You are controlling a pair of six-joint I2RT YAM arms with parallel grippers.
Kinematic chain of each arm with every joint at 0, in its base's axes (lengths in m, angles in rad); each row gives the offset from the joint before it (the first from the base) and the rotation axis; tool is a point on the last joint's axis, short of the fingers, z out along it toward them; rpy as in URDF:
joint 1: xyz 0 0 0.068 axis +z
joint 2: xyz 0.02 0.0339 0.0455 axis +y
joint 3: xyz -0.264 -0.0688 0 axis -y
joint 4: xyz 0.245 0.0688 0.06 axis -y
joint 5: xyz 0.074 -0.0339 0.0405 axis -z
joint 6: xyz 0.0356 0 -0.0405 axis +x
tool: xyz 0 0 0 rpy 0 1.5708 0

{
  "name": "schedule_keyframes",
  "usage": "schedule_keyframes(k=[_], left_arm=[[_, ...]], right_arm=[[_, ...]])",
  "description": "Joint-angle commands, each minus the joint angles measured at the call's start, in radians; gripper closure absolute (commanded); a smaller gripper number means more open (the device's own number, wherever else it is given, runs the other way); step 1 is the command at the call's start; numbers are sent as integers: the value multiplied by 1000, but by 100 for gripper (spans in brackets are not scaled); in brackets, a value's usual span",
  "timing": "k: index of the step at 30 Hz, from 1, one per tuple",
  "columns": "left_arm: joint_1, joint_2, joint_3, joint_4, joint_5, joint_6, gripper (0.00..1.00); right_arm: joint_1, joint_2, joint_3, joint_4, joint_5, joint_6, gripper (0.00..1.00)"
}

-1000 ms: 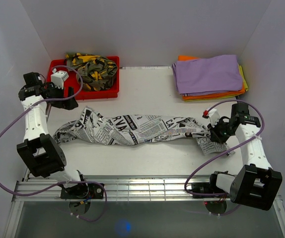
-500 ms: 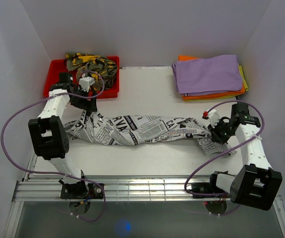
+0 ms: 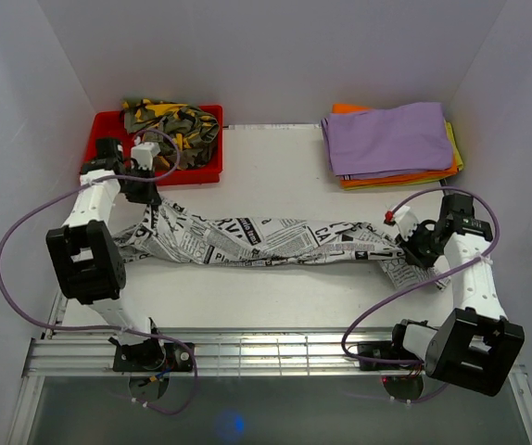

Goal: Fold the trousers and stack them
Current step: Flatten the trousers out

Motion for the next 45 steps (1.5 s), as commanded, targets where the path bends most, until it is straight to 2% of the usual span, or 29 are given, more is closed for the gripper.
schedule_keyframes(k=[1, 7, 12, 13, 17, 22, 26, 31, 33, 34, 36, 37, 38, 40, 42, 43, 45], left_arm=[[112, -153, 79, -17, 114, -77, 100], [307, -338, 98, 16, 193, -129, 100], [370, -470, 53, 33, 194, -140, 100], [388, -507, 47, 26, 205, -139, 100], [391, -542, 12, -13, 173, -108, 100], [391, -510, -2, -40, 170, -91, 100], [391, -455, 21, 5, 225, -113, 100], [388, -233, 116, 91, 259, -194, 100], [388, -164, 148, 120, 285, -206, 100], [384, -101, 159, 128, 279, -205, 100], [382, -32, 211, 102, 239, -182, 98], [382, 34, 231, 77, 239, -156, 96], [382, 60, 259, 34, 242, -107, 91], [381, 96, 269, -3, 256, -59, 87], [373, 111, 238, -17, 227, -28, 85], [367, 110, 224, -17, 204, -2, 85], [361, 108, 184, -17, 185, 16, 85]], right_arm=[[-51, -58, 29, 5, 51, -90, 92], [-176, -165, 2, -34, 77, -262, 92], [-301, -219, -9, -73, 84, -477, 92], [-359, -222, -6, -86, 83, -516, 92], [-483, -194, 5, -184, 80, -708, 92], [-491, -153, -10, -322, 118, -831, 92], [-491, -171, -75, -265, 102, -882, 92], [-427, -194, -173, -176, 95, -907, 92], [-402, -197, -187, -175, 124, -914, 83], [-402, -197, -185, -179, 124, -914, 67], [-402, -175, -134, -211, 97, -867, 47], [-402, -155, -95, -242, 78, -847, 21], [-402, -130, 14, -280, 24, -822, 6], [-402, -26, 156, -371, -49, -688, 10], [-401, 78, 352, -371, -148, -548, 10], [-401, 111, 406, -371, -172, -440, 10], [-378, 209, 491, -371, -219, -355, 5]])
